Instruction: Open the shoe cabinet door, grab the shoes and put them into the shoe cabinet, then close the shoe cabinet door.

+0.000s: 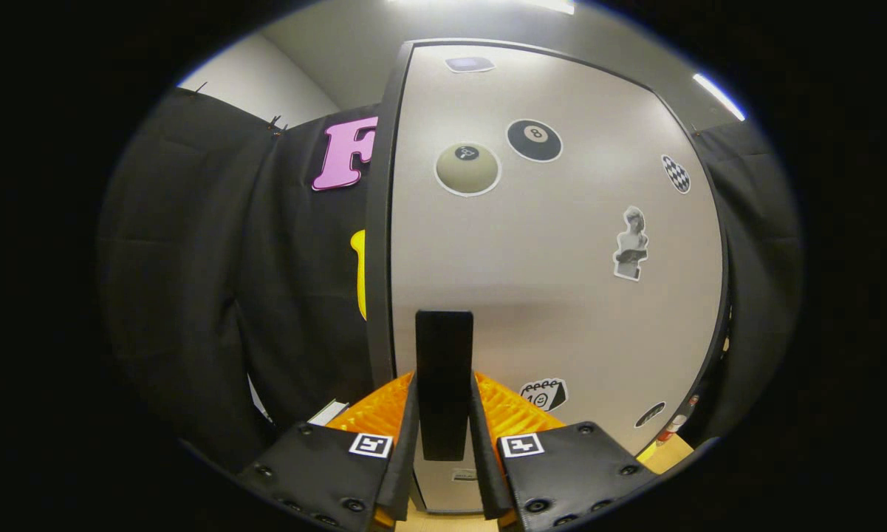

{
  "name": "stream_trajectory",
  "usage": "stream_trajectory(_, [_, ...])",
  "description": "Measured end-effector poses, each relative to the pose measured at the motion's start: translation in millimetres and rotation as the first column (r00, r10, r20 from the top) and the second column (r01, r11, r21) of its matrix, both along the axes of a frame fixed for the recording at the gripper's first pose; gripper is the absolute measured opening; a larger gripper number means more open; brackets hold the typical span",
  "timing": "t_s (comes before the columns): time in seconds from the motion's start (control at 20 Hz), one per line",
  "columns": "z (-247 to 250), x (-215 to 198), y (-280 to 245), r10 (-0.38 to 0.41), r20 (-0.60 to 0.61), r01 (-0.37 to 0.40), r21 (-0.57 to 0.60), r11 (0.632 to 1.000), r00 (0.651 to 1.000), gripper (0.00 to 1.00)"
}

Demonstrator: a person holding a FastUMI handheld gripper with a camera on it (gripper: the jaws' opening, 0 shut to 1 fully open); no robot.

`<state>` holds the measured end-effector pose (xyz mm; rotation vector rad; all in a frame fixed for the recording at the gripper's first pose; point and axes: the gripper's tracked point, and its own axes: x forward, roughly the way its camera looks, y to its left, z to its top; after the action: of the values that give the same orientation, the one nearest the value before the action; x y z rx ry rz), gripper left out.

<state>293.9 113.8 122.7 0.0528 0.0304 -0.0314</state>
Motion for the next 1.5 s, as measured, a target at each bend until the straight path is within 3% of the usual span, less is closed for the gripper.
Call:
stream_trajectory(0.2, [-2.4, 0.6, 0.2, -0.006, -0.034, 0.007, 0.007, 1.0, 0.999, 0.28])
stream_trajectory(0.4, [-3.2, -4.5, -0.4, 0.035, -0.069, -0.034, 0.017, 0.999, 0.997, 0.1])
stream_trajectory(0.8, [-1.5, -79.0, -10.8, 0.108, -0.052, -0.109, -0.004, 0.994, 0.993, 0.08])
stream_trajectory(1.15, [-2.9, -136.7, -42.2, 0.1, -0.033, -0.101, -0.033, 0.994, 0.994, 0.08])
stream_trajectory(1.5, [-1.2, -197.9, -92.5, 0.141, -0.01, -0.141, -0.034, 0.989, 0.99, 0.07])
